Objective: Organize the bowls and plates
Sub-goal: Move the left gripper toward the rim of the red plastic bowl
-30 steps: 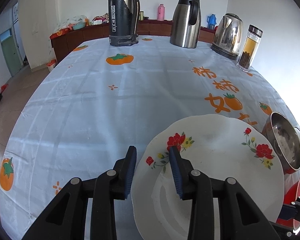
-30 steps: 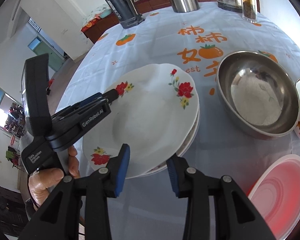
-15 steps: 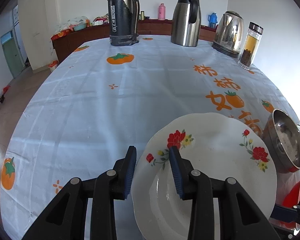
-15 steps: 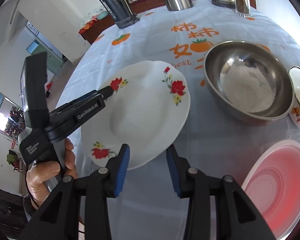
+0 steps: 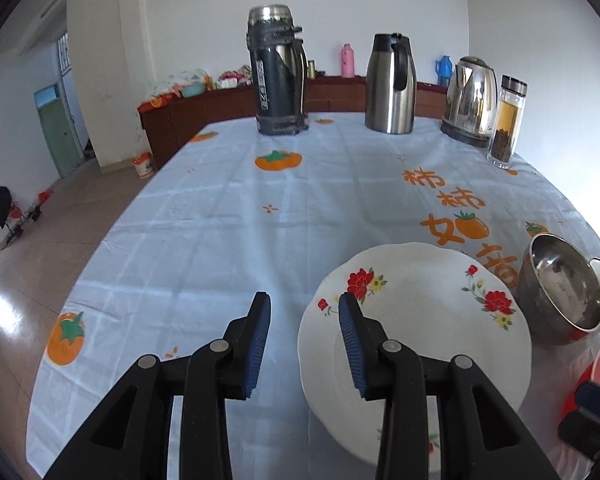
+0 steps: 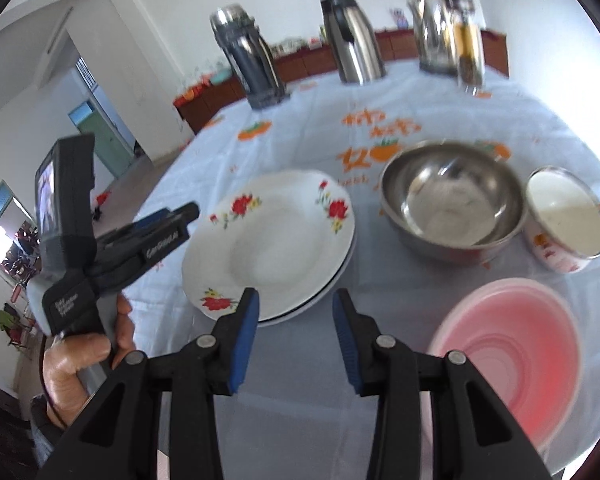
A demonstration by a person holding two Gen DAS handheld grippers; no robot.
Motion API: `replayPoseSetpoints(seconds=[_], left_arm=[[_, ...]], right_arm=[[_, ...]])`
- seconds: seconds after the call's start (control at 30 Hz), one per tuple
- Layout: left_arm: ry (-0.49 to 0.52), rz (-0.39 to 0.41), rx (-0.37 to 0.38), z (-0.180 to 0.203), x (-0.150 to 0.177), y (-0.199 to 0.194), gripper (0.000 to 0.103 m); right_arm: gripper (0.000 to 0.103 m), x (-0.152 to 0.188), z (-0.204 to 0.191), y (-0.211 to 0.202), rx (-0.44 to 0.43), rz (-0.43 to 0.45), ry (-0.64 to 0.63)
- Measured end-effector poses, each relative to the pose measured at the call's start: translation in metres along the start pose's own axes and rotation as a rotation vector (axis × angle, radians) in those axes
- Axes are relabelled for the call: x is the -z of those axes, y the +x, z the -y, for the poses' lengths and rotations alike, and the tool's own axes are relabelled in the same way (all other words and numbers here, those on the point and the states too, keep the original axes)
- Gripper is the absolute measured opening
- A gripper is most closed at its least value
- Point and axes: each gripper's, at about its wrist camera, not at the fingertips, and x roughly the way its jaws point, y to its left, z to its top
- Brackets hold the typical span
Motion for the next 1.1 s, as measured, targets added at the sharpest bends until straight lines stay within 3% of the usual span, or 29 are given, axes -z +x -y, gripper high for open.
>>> replayPoseSetpoints(seconds=[0.27, 0.5, 0.73, 1.1], left_arm=[[-0.007, 0.068, -0.053, 0.018, 0.018, -0.045, 0.068], [-0.054, 0.068, 0.015, 0.033, 0.038, -0.079, 0.082], [-0.037, 0.093, 0.077, 0.062, 0.060, -0.097, 0.082], [0.000, 0.057, 0.095, 0.101, 0.078, -0.102, 0.082]], right_arm=[[0.040, 0.010, 0.014, -0.037, 0.042, 0.108, 0.002], [0.043, 0.030, 0.053, -0.087, 0.134, 0.221, 0.015], [0.051, 0.051, 0.109, -0.135, 0.297, 0.343, 0.080], [0.051, 0.071, 0.148, -0.150, 0.336, 0.331, 0.104]])
